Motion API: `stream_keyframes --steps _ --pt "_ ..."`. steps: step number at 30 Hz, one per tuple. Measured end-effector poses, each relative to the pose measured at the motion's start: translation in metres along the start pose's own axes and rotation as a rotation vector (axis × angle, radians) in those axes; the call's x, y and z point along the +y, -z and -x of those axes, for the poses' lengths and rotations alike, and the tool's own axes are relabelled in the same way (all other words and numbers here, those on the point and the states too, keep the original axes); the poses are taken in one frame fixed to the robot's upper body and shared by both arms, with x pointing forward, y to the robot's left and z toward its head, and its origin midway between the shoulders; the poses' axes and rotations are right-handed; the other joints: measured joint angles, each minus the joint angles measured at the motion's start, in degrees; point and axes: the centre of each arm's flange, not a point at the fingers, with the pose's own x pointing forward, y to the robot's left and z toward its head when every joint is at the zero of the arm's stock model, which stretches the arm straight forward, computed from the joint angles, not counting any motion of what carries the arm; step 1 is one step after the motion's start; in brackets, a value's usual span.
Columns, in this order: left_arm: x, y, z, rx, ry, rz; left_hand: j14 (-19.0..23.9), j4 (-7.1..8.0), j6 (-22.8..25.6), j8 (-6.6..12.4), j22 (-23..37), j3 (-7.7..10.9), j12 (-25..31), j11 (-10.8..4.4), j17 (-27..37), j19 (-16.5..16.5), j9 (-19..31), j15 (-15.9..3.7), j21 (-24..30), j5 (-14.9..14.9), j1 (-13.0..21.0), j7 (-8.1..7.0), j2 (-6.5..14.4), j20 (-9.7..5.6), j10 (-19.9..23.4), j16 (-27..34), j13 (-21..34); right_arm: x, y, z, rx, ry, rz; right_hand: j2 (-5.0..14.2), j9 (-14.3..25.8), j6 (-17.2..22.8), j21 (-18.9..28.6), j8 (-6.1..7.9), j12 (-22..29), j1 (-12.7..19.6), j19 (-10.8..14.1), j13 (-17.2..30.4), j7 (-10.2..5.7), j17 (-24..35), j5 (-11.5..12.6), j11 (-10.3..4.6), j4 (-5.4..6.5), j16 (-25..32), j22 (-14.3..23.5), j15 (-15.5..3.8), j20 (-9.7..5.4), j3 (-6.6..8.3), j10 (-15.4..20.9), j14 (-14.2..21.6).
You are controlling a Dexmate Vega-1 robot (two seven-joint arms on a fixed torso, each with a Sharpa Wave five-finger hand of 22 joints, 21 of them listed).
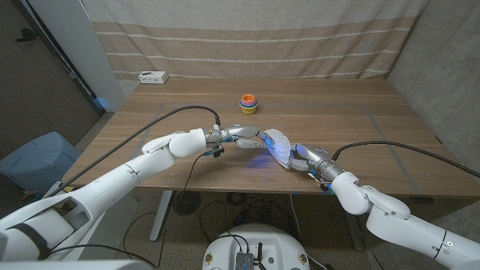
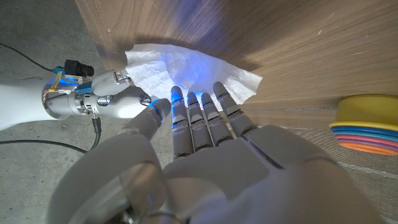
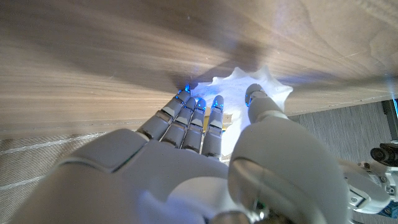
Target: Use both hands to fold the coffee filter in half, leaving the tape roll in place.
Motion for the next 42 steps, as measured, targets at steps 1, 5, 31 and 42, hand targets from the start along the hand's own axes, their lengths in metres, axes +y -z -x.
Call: stream_keyframes --steps 1,5,31,42 --pt "0.000 0.000 0.000 0.001 0.003 -0.002 -0.13 0.11 -0.12 0.00 0.00 0.04 0.00 -0.04 0.00 -0.02 0.00 -0.13 0.00 0.00 -0.01 -0.08 -0.01 0.03 -0.12 0.00 0.00 0.000 0.001 0.000 0.001 0.000 0.000 0.28 0.00 0.00 0.00 0.00 0.00 -0.18 0.00 0.00 0.00 0.08 0.00 0.00 0.20 0.01 0.00 0.10 0.00 -0.16 0.00 0.10" --pt "0.002 0.000 -0.019 -0.010 0.029 -0.019 -1.21 0.78 -1.26 0.00 0.00 0.24 -0.40 0.04 0.00 -0.61 0.00 0.00 -0.39 0.00 -0.78 -0.20 0.02 0.01 -1.02 0.00 0.00 -0.001 -0.003 0.001 -0.028 0.004 -0.035 1.11 0.00 0.52 0.01 0.00 0.00 -0.04 0.31 0.00 0.10 0.34 0.00 0.40 0.38 0.01 0.00 -0.02 -0.30 0.04 0.40 0.60" --pt "-0.010 0.006 -0.042 0.033 0.154 -0.074 -3.25 3.83 -4.50 0.00 0.00 -0.25 -0.40 0.76 0.09 -0.91 0.00 0.00 -0.85 -1.39 -4.15 -0.62 -0.38 0.31 -3.58 0.00 0.01 -0.038 0.016 0.013 -0.012 0.184 -0.135 3.73 0.00 1.44 0.79 0.00 0.00 1.97 1.61 0.00 0.40 0.17 0.00 0.39 0.39 0.56 0.06 0.26 0.82 2.78 1.44 2.31" --pt "-0.010 0.006 -0.045 0.034 0.170 -0.076 -3.25 3.84 -4.50 0.00 -0.01 -0.21 -0.39 0.46 0.09 -0.91 0.00 0.00 -0.89 -1.38 -4.38 -0.62 -0.61 0.31 -3.89 0.00 0.01 -0.060 0.025 0.022 0.015 0.335 -0.139 3.09 0.00 4.10 1.15 0.63 0.67 3.45 2.98 0.00 0.00 0.34 -0.32 -0.11 0.09 1.24 0.30 0.08 0.34 3.49 3.58 4.38"
